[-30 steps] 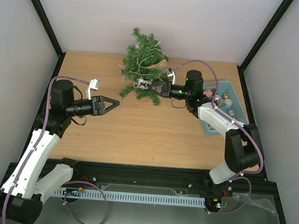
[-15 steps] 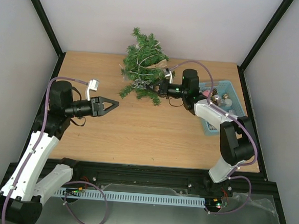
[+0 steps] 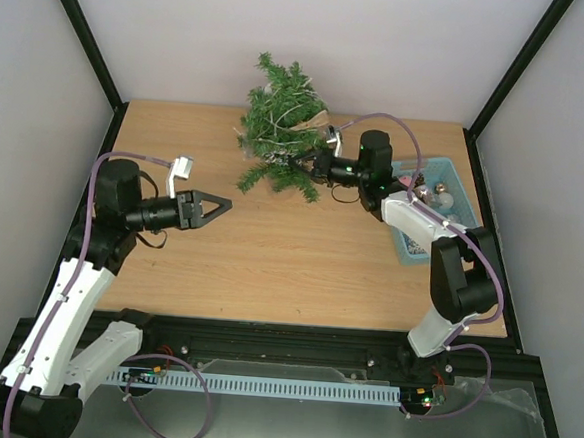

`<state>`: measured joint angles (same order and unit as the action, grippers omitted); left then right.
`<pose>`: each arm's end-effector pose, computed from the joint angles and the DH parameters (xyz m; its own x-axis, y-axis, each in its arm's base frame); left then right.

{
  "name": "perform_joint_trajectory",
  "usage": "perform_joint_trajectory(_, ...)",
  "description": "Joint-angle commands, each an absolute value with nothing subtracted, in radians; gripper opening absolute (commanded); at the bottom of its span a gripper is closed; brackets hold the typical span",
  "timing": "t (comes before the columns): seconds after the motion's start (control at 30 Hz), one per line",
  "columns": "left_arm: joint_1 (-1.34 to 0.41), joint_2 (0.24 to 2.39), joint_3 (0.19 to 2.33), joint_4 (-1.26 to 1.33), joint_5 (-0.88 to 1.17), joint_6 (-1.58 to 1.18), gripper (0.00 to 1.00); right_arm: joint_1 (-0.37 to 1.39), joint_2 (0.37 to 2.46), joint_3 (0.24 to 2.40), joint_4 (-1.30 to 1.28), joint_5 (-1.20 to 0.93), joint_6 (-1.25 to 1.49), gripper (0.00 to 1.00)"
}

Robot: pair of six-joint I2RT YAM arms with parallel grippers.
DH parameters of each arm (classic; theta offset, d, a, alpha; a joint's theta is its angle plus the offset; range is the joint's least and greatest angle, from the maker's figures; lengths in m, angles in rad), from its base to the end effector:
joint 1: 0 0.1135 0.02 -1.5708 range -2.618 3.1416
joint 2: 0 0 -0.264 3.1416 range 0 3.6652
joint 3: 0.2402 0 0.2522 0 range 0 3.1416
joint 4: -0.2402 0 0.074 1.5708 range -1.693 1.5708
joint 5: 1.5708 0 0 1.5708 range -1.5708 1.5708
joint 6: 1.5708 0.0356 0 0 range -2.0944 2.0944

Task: Decorate the small christmas tree

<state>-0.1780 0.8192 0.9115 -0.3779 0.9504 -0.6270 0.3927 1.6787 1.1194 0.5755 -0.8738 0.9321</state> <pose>0.1612 -0.0584 0.3620 -0.7357 -0.2142 -0.6425 0.5429 0.3807 -0.7486 0.3450 0.1725 0.2984 -0.7570 0.2443 -0.6060 -0.5807 0.1737 0.7954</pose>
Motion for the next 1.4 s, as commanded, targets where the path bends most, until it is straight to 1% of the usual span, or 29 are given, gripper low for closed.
perform_joint_trajectory(0.0, -0.172, 0.810, 0.896, -0.382, 0.972, -0.613, 0.36, 0.388, 1.689, 1.154, 0.543, -0.842, 0.854, 0.01)
perform_joint_trajectory(0.37, -0.173, 0.805, 0.874, -0.381, 0.977, -0.608, 0.36, 0.388, 1.679, 1.119, 0.635, -0.795, 0.776, 0.01)
perform_joint_trajectory(0.6, -0.173, 0.799, 0.858, -0.382, 0.978, -0.604, 0.36, 0.384, 1.686, 1.142, 0.575, -0.777, 0.676, 0.01)
perform_joint_trajectory(1.07, -0.173, 0.796, 0.835, -0.380, 0.983, -0.598, 0.35, 0.333, 1.746, 1.135, 0.574, -0.875, 0.583, 0.01)
perform_joint_trajectory(1.37, -0.173, 0.804, 0.830, -0.374, 0.978, -0.598, 0.35, 0.325, 1.776, 1.160, 0.557, -0.890, 0.564, 0.02)
